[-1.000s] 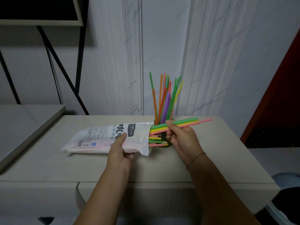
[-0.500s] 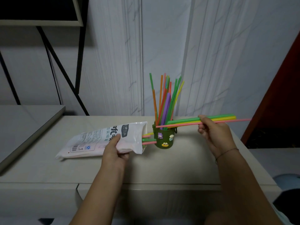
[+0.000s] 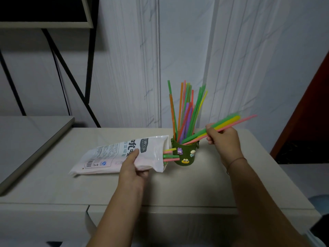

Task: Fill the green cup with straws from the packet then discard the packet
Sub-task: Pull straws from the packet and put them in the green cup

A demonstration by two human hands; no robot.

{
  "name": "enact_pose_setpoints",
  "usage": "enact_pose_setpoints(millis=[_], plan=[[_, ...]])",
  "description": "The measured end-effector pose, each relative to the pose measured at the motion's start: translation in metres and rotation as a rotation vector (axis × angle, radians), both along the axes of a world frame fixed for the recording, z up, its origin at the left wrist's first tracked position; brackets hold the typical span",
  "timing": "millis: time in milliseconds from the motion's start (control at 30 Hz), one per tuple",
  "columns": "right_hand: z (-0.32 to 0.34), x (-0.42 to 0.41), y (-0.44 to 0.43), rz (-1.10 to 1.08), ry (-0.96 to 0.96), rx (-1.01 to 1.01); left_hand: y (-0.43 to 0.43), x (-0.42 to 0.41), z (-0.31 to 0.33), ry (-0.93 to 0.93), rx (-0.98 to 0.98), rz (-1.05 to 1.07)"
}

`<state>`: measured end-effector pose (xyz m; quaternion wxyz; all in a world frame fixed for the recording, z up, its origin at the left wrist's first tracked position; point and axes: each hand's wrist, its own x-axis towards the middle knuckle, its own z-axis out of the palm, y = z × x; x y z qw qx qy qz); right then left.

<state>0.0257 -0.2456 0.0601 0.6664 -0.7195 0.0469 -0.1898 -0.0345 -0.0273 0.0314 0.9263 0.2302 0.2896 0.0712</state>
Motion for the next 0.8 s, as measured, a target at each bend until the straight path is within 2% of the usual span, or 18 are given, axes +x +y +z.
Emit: enact_pose_setpoints(millis=[167,333,400,600,667,800], plan=[[-0.013,0.010,0.019,0.076,0.089,-0.196,0.001,0.003,-0.001,0.001,0.001,-0.006],[-0.017,0.016,0.026,0.069,0.118,-0.248,0.005,0.008,-0.002,0.011,0.014,-0.021],[-0.017,0.015,0.025,0.089,0.108,-0.229,0.006,0.010,-0.002,0.010,0.025,-0.041],[-0.009,0.007,0.014,0.130,0.037,0.066,0.007,0.010,-0.002,-0.009,0.005,-0.034],[-0.010,0.008,0.013,0.113,0.011,0.074,0.007,0.009,-0.001,-0.011,0.004,-0.022],[-0.018,0.010,0.019,0.077,0.040,-0.035,0.005,0.007,0.000,-0.002,0.012,-0.026]])
